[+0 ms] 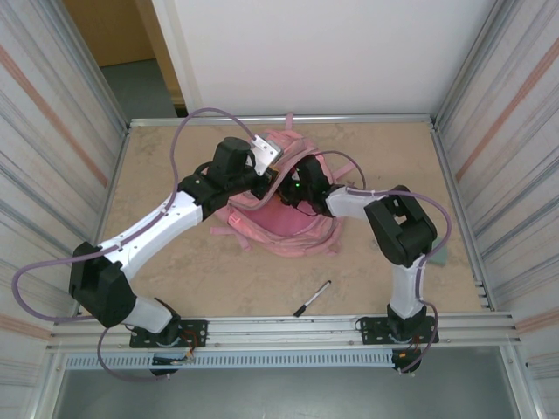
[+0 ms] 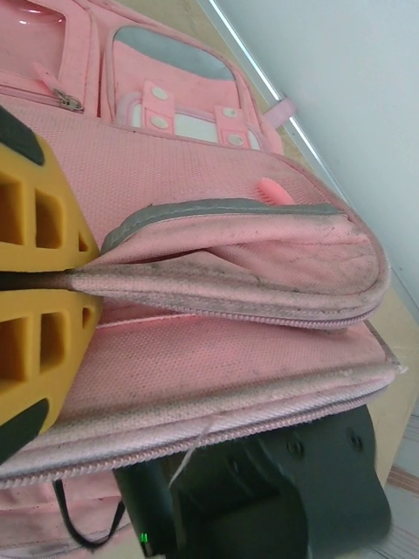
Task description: Pack the student bag
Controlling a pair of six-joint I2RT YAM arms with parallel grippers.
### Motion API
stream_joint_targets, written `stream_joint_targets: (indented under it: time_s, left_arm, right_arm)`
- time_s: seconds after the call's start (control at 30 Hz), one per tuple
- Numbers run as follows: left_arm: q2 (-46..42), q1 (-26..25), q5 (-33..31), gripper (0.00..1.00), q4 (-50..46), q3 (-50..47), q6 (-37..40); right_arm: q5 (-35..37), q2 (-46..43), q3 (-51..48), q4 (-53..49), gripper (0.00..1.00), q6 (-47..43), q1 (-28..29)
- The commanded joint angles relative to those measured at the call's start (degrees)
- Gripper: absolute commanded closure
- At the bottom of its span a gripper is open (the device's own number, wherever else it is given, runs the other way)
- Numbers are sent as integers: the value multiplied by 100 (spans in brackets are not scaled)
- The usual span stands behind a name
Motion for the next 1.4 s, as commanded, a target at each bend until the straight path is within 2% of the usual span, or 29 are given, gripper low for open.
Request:
stream_joint_targets:
  time_s: [0.0,0.13,0.33,0.43,0.53,0.67,0.93,1.07,1.23,1.3,1.37]
  left_arm:
    - [-372,32,209,100,797,86,211]
    - [-344,32,251,100,807,50,255]
    - [-316,41,302,100,862,5,233]
    - [-306,60,261,100,864,-8,282]
    - [-293,100,166,100,881,-61,276]
    - [-209,142,39,100,996,-161,275]
    - [-136,172,-80,100,1165,-399,385]
    - [-217,190,-52,100,1221,-598,376]
    - [-414,225,-10,100,1192,-841,388]
    - [-488,243,36,100,1228,-947,377]
    - [-503,243,63,100,1221,-999,315]
  right_arm:
    - [128,418,396,136,64,-198,84]
    - [321,715,640,363,68,-477,187]
    - [168,1176,998,923,72,-598,119]
    - [87,1088,862,974,75,-649,63]
    - [46,618,450,839,75,-885,30]
    - [-5,-354,-434,723,68,-1084,10]
    - [707,-2388,-2382,-91,59,-1577,348]
    - [1050,-3792,-3004,-1116,54,-1746,363]
    - [2298,-5819,-3202,-3782,52,-1674,242]
    - [2574,-6454,-3272,-4506,48,-1474,-131]
    - [2666,-6769,-3217,-5346,40,-1153,-911]
